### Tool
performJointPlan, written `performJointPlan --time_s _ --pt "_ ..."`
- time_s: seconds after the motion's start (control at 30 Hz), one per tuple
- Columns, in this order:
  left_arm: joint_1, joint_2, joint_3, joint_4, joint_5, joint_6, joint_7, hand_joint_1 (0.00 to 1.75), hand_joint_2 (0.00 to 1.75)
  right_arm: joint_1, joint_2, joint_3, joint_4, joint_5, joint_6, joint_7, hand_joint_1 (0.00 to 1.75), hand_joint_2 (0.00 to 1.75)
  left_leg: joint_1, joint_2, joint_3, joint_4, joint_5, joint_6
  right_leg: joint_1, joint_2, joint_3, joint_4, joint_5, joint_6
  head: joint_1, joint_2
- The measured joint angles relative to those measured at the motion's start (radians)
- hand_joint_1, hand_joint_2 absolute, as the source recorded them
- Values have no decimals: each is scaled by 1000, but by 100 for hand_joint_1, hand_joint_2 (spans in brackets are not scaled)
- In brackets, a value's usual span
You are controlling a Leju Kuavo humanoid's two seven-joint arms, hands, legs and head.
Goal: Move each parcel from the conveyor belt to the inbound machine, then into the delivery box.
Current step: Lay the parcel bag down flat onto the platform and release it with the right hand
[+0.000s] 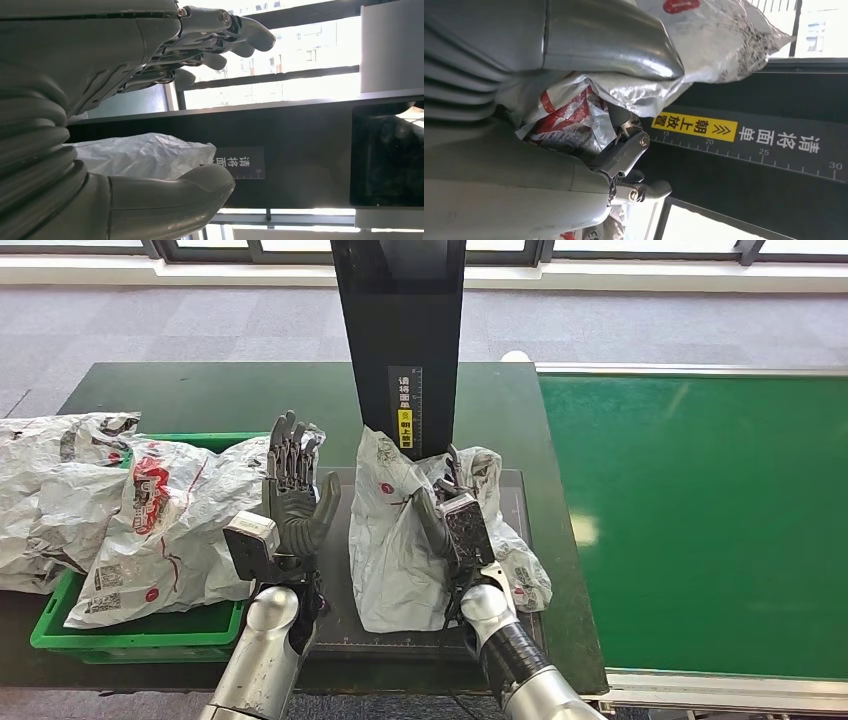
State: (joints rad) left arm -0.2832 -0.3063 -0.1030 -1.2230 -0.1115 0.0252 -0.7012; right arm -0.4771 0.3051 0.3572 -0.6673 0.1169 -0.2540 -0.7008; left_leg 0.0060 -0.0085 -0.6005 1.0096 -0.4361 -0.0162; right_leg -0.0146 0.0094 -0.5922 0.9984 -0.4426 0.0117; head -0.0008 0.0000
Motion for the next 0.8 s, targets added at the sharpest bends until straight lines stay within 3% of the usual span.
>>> performJointPlan --time_s 0.4,0.8 --pt "1 0 0 -8 -35 32 0 0 175 1 -1 -90 -8 -99 298 0 0 0 0 0 0 0 0 0 0 0 0 0 0 0 0 0" --pt "1 0 0 -14 -40 34 0 0 175 1 -1 -127 -14 -104 314 0 0 0 0 0 0 0 0 0 0 0 0 0 0 0 0 0"
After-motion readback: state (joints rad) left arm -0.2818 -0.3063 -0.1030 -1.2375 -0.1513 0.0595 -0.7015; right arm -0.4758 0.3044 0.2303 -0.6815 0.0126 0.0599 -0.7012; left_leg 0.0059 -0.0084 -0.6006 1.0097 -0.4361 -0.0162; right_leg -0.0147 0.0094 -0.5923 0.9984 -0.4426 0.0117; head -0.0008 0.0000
